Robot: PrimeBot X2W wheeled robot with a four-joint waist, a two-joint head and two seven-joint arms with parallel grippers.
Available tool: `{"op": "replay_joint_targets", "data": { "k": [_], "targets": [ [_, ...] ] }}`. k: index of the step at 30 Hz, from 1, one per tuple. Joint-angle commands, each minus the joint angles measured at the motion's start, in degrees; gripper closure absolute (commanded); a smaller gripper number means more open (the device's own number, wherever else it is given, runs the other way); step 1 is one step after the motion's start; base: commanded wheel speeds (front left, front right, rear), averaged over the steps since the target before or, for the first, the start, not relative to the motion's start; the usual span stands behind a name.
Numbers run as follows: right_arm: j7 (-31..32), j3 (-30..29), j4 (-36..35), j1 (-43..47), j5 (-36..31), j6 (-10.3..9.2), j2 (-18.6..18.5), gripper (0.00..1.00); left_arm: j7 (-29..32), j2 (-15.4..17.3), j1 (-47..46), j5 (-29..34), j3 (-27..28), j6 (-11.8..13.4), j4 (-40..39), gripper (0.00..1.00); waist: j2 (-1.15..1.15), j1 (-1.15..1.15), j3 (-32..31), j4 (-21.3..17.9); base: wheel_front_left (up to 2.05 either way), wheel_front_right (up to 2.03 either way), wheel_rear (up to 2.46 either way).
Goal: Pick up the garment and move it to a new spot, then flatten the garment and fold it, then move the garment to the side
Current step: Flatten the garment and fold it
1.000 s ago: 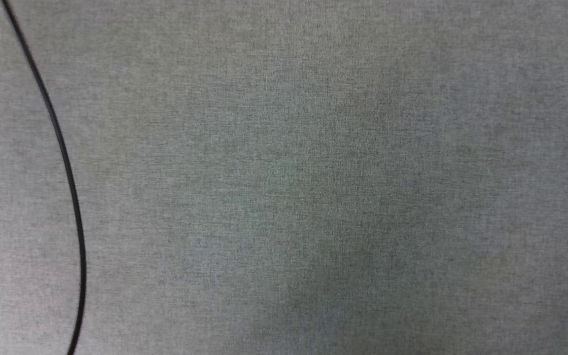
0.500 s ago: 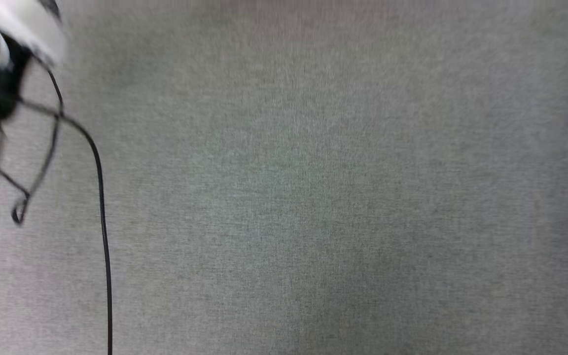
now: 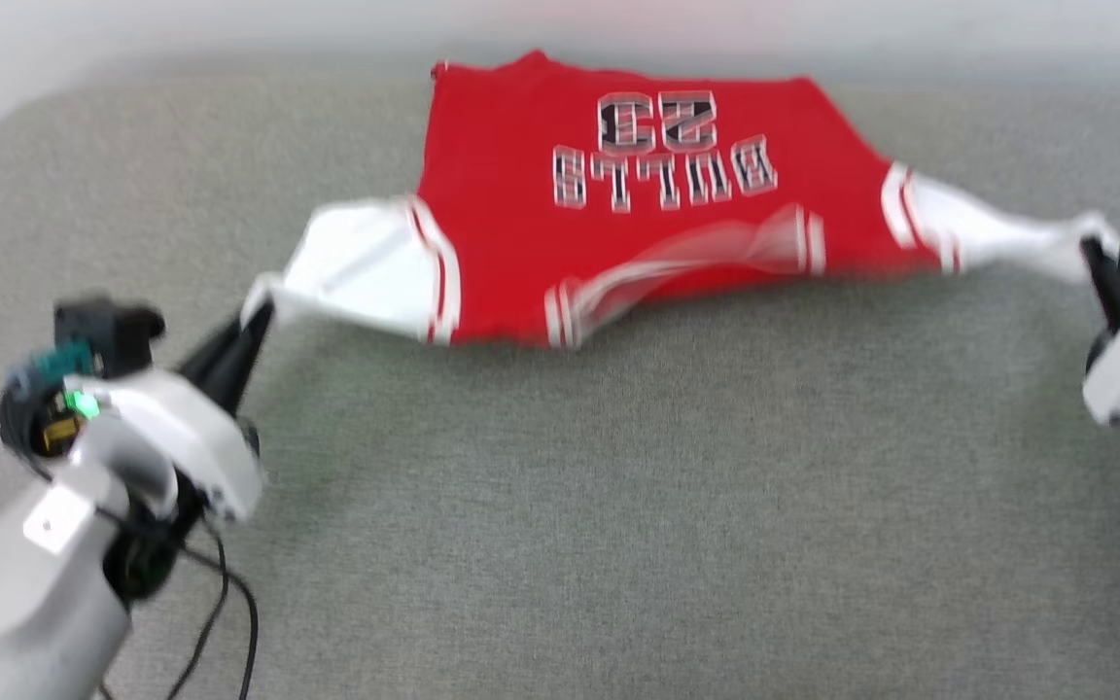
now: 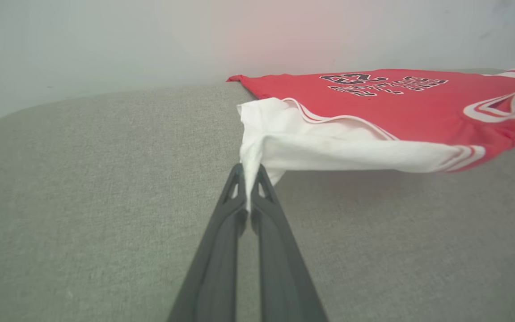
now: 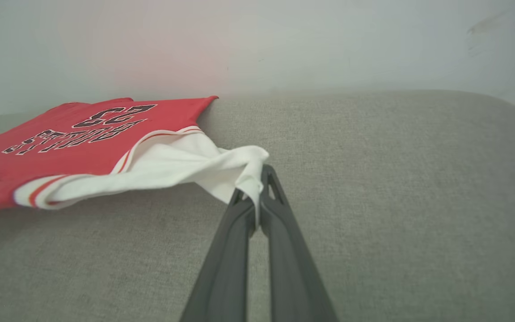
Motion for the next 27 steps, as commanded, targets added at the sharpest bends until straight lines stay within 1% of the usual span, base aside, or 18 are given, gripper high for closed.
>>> {"op": "replay_joint_targets", "data": {
  "k": [1,8,15,20,22,25,26,27],
  "targets": [
    [0.9,0.4,-1.7,3.4,1.4,-0.11,-1.4,1.00,0.4,1.0,3.1,-0.7,-0.1,0.7,-1.2,1.00,0.00,0.02,-3.0,0.1,0.00,0.00,0.00],
    [6.2,2.3,-8.2,15.0,4.6,-0.11,-4.0,1.00,1.7,3.3,13.0,-2.8,-1.5,3.8,-6.7,1.00,0.00,0.02,-6.9,0.1,0.00,0.00,0.00],
    [12.7,1.4,-13.8,24.4,7.1,-0.11,-5.8,1.00,3.7,5.6,20.3,-4.6,-2.7,5.7,-10.6,1.00,0.00,0.02,-10.7,0.2,0.00,0.00,0.00],
    [20.0,-0.3,-17.8,31.2,9.6,-0.11,-6.4,1.00,6.2,8.2,25.1,-6.8,-3.3,6.9,-14.1,1.00,0.00,0.02,-12.8,0.3,0.00,0.00,0.00],
    [24.4,-1.6,-18.5,34.6,11.1,-0.11,-5.9,1.00,7.6,9.2,27.1,-7.9,-3.7,7.4,-15.6,1.00,0.00,0.02,-13.4,0.3,0.00,0.00,0.00],
    [30.0,-2.2,-21.5,38.8,11.2,-0.11,-5.9,1.00,10.2,10.7,29.6,-8.9,-4.7,8.4,-17.9,1.00,0.00,0.02,-14.1,0.3,0.00,0.00,0.00],
    [30.0,-2.2,-21.5,38.8,11.2,-0.11,-5.9,1.00,10.2,10.7,29.6,-8.9,-4.7,8.4,-17.9,1.00,0.00,0.02,-14.1,0.3,0.00,0.00,0.00],
    [31.4,-2.6,-22.4,40.1,11.1,-0.11,-5.8,1.00,10.9,10.9,30.2,-9.2,-5.0,8.8,-18.6,1.00,0.00,0.02,-14.3,0.2,0.00,0.00,0.00]
  ]
}}
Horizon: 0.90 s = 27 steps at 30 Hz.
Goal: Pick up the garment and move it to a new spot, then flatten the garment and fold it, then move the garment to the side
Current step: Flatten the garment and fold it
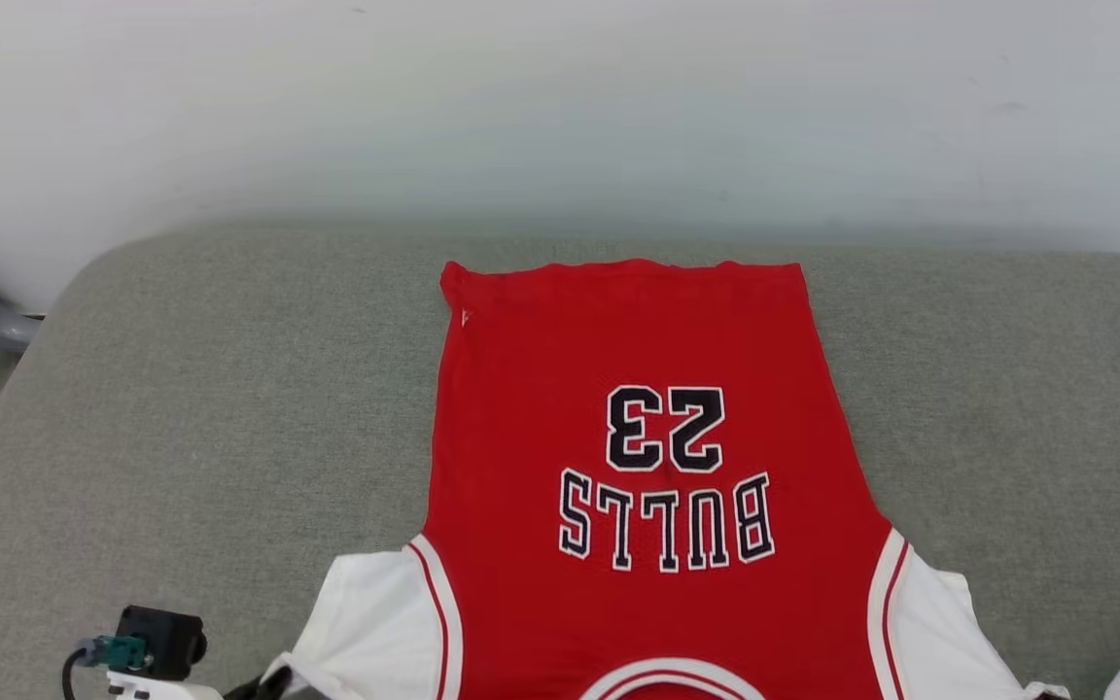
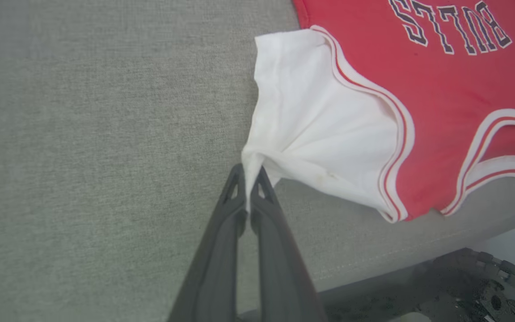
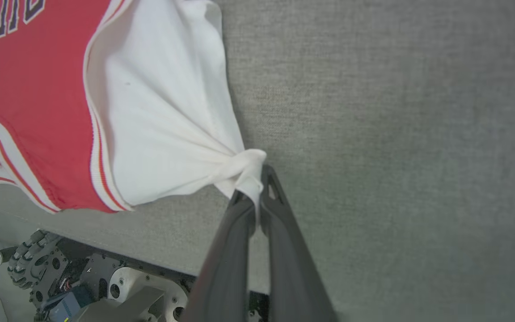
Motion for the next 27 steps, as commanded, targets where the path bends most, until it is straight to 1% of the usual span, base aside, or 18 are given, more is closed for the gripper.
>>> {"op": "replay_joint_targets", "data": {
  "k": [1,5,6,7,11,14,18,22,25,27],
  "targets": [
    [0.8,-0.9,-0.7,1.0,-0.1,-0.11,0.0,1.00,0.6,0.2,0.7,-0.5,-0.2,0.5,-0.8,1.00,-0.01,0.01,-0.1,-0.1,0.00,0.00,0.00],
    [4.4,-3.8,-3.9,3.6,-1.2,-0.10,1.0,1.00,3.0,0.7,1.6,-1.4,-0.9,1.3,-4.2,1.00,-0.01,0.01,-0.2,-0.2,0.00,0.00,0.00],
    [6.3,-5.6,-6.1,3.5,-2.8,-0.11,1.6,0.03,4.5,0.7,1.0,-1.8,-1.2,1.9,-6.6,1.00,-0.01,0.01,0.1,-0.2,0.00,0.00,0.00],
    [7.1,-6.2,-6.7,3.2,-2.8,-0.10,2.2,0.00,5.0,0.8,0.7,-1.8,-1.2,2.1,-7.6,1.00,-0.01,0.01,0.3,-0.2,0.00,0.00,0.00],
    [10.0,-8.4,-10.5,0.9,-3.4,-0.08,2.8,0.00,6.9,1.5,-0.6,-1.1,-1.3,3.4,-12.1,1.00,-0.01,0.01,1.8,0.0,0.00,0.00,0.00],
    [12.8,-9.8,-13.7,-1.2,-3.7,-0.08,3.4,0.00,8.6,2.2,-1.4,-1.4,-0.9,4.9,-16.1,1.00,-0.01,0.01,3.6,0.4,0.00,0.00,0.00],
    [18.0,-12.0,-18.4,-6.2,-4.8,-0.07,4.2,0.00,11.6,4.3,-2.5,-0.2,-1.4,6.6,-22.5,1.00,-0.01,0.01,7.1,1.2,0.00,0.00,0.00],
    [24.1,-14.0,-21.4,-13.8,-6.3,-0.07,6.3,0.00,13.7,5.6,-4.2,0.7,-0.6,8.4,-29.3,1.00,-0.01,0.01,11.9,3.0,0.00,0.00,0.00],
    [28.5,-15.5,-21.5,-20.6,-7.8,-0.07,8.6,0.00,15.7,6.9,-6.1,2.5,-1.0,8.9,-33.3,1.00,-0.01,0.01,15.6,4.9,0.00,0.00,0.00],
    [31.6,-16.1,-21.0,-25.1,-10.1,-0.07,9.4,0.00,16.4,7.0,-7.4,3.6,-0.9,9.3,-35.5,1.00,-0.01,0.01,18.1,6.5,0.00,0.00,0.00]
  ]
}}
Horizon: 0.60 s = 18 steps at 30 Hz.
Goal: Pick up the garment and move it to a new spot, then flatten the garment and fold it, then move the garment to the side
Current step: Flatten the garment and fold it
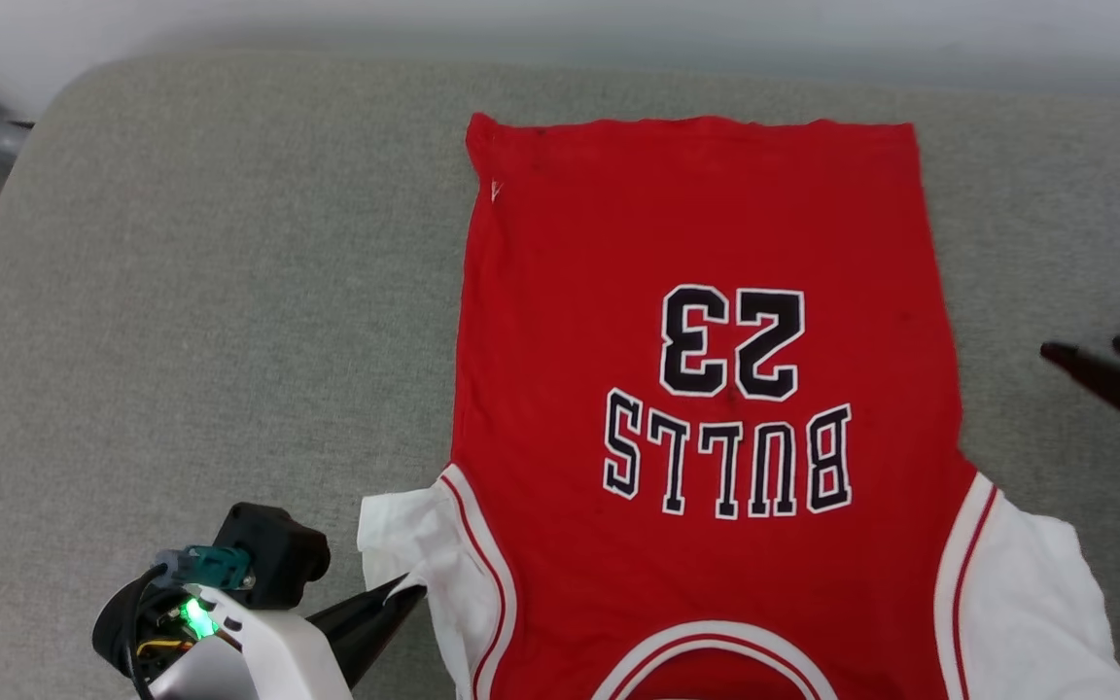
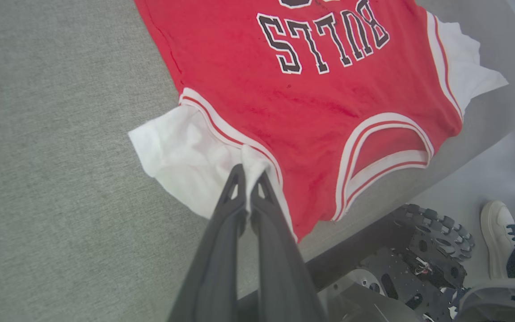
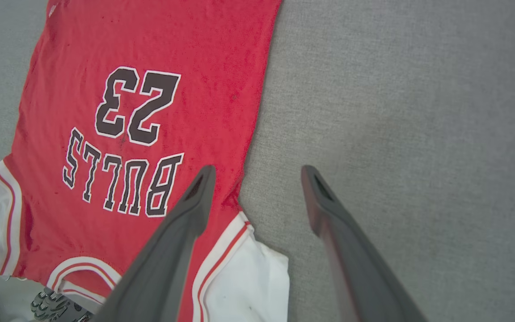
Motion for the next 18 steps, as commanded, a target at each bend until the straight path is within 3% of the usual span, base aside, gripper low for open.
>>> {"op": "replay_joint_targets", "data": {
  "k": [1,5,11,18],
  "targets": [
    [1.6,-0.4,0.5,-3.4,-1.8,-0.03,0.3,0.00,0.3,-0.1,-1.4,0.7,0.3,0.3,-1.2,1.00,0.00,-0.01,5.2,3.8,0.00,0.00,0.00],
    [6.4,-1.9,3.2,-12.8,-7.0,-0.03,2.0,0.00,1.1,-0.2,-3.9,3.2,0.4,0.3,-3.8,1.00,0.00,-0.01,10.3,7.2,0.00,0.00,0.00],
    [11.1,-3.2,9.1,-25.5,-15.4,-0.03,0.8,0.00,1.4,-1.7,-6.6,5.0,-0.1,-0.8,-6.2,1.00,0.00,-0.01,16.2,12.1,0.00,0.00,0.00],
    [13.4,-5.1,14.2,-34.1,-22.9,-0.03,-0.6,0.00,1.5,-3.8,-8.4,6.0,-1.1,-2.1,-6.2,1.00,0.00,-0.01,20.3,16.3,0.00,0.00,0.00]
  ]
}}
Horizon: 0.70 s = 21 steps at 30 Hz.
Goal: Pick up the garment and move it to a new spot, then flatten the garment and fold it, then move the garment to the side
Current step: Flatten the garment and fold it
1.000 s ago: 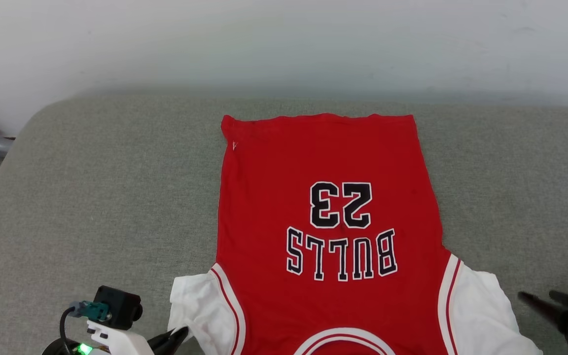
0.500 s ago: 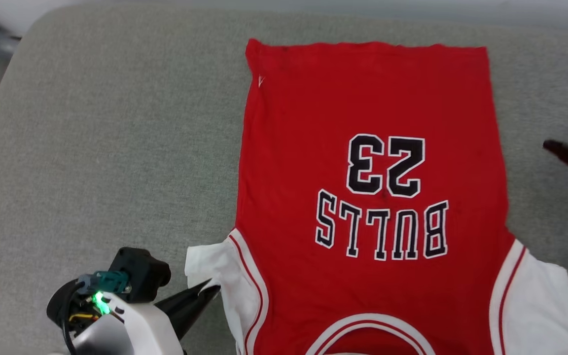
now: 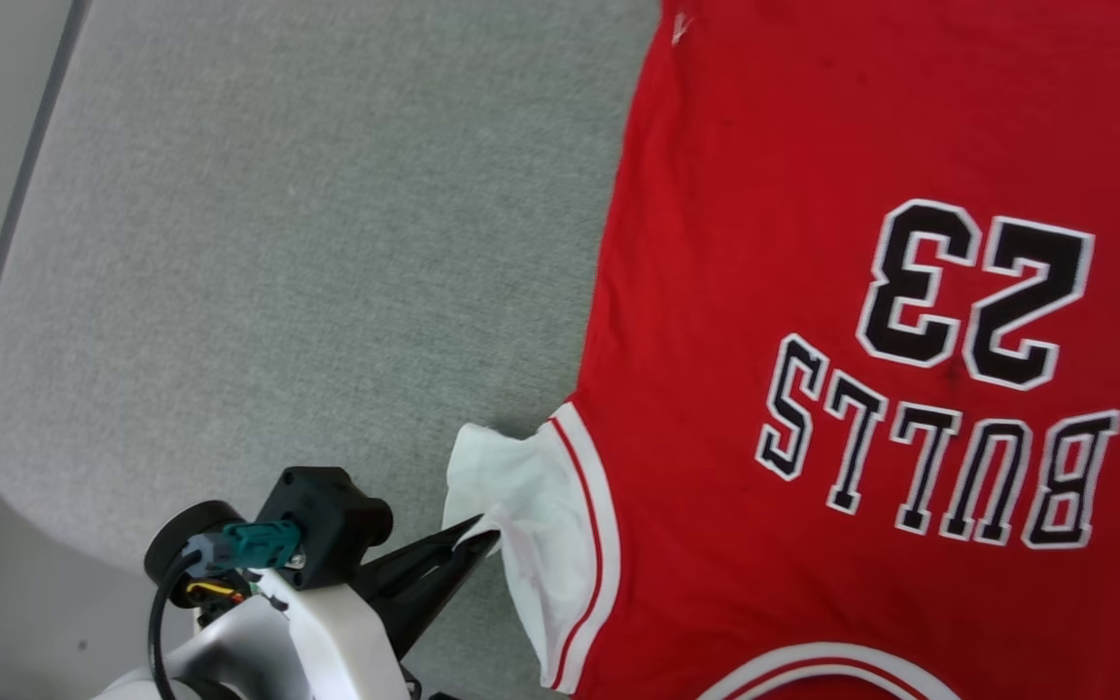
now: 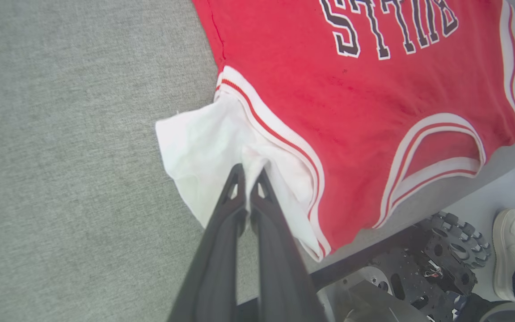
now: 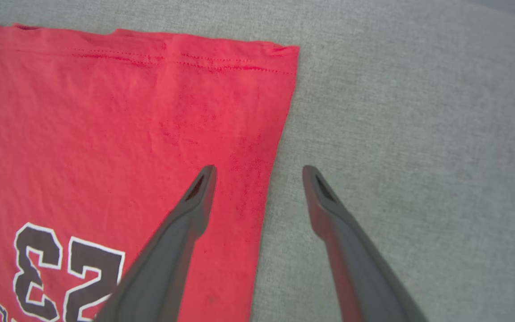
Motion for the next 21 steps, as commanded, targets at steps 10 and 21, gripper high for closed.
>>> {"op": "replay_joint_targets", "data": {
  "k": [10,21],
  "targets": [
    [1.5,-0.6,4.3,-4.8,-5.4,-0.03,-1.0,0.00,-1.4,-3.5,-1.8,0.8,-1.3,-1.9,2.6,1.00,0.00,-0.01,5.4,6.4,0.00,0.00,0.00],
    [2.6,2.2,5.5,0.8,-4.6,-0.03,-2.3,1.00,-2.0,-4.4,-2.0,0.5,-1.5,-2.0,4.6,1.00,0.00,-0.01,4.5,6.9,0.00,0.00,0.00]
  ]
}}
